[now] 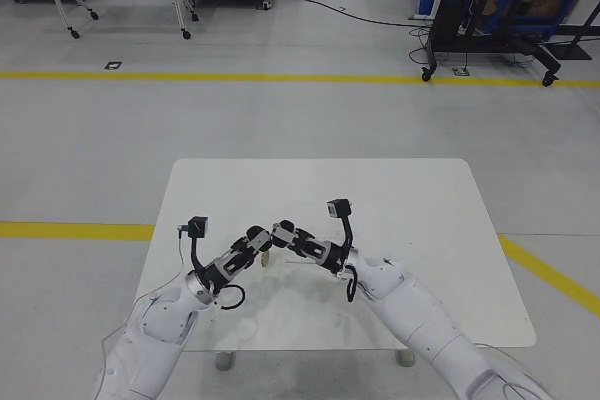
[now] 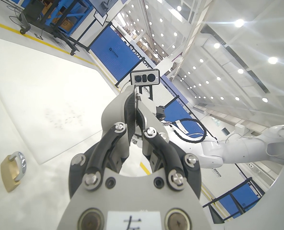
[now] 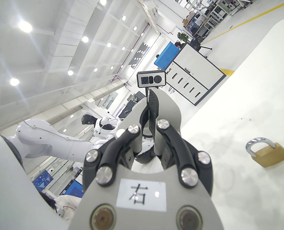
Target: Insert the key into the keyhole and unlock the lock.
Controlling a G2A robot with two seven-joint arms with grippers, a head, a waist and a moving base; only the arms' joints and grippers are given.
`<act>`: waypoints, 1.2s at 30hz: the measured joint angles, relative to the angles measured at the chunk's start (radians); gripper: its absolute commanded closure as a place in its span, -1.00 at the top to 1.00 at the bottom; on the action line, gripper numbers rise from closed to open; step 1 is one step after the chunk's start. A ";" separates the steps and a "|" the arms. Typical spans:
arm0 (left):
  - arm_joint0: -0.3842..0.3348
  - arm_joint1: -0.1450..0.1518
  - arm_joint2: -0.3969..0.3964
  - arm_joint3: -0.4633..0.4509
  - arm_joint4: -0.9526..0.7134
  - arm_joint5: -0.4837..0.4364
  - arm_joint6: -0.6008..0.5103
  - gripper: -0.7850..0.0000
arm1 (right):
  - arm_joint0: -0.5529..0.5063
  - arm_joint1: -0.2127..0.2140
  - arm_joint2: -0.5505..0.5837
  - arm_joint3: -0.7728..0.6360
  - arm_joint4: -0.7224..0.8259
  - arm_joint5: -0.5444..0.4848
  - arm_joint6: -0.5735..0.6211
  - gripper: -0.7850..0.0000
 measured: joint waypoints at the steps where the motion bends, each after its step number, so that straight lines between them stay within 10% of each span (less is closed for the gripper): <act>1: -0.001 0.000 -0.001 0.001 -0.005 0.001 -0.006 -1.00 | 0.000 0.000 0.000 0.000 -0.001 0.000 0.000 -1.00; 9: -0.006 0.002 0.000 0.006 -0.017 0.012 -0.026 -1.00 | -0.001 -0.003 0.003 0.000 -0.002 0.003 0.003 -1.00; 12: -0.007 0.003 0.000 0.006 -0.018 0.014 -0.026 -1.00 | -0.002 -0.004 0.004 0.000 -0.001 0.004 0.003 -0.62; 30: 0.000 0.003 -0.006 -0.007 0.051 0.025 0.023 -1.00 | -0.006 -0.005 0.020 0.000 -0.006 0.000 0.007 -0.23; 36: 0.000 0.003 -0.003 -0.002 0.017 0.015 0.012 -1.00 | -0.006 -0.005 0.026 0.008 0.003 0.005 0.012 -0.37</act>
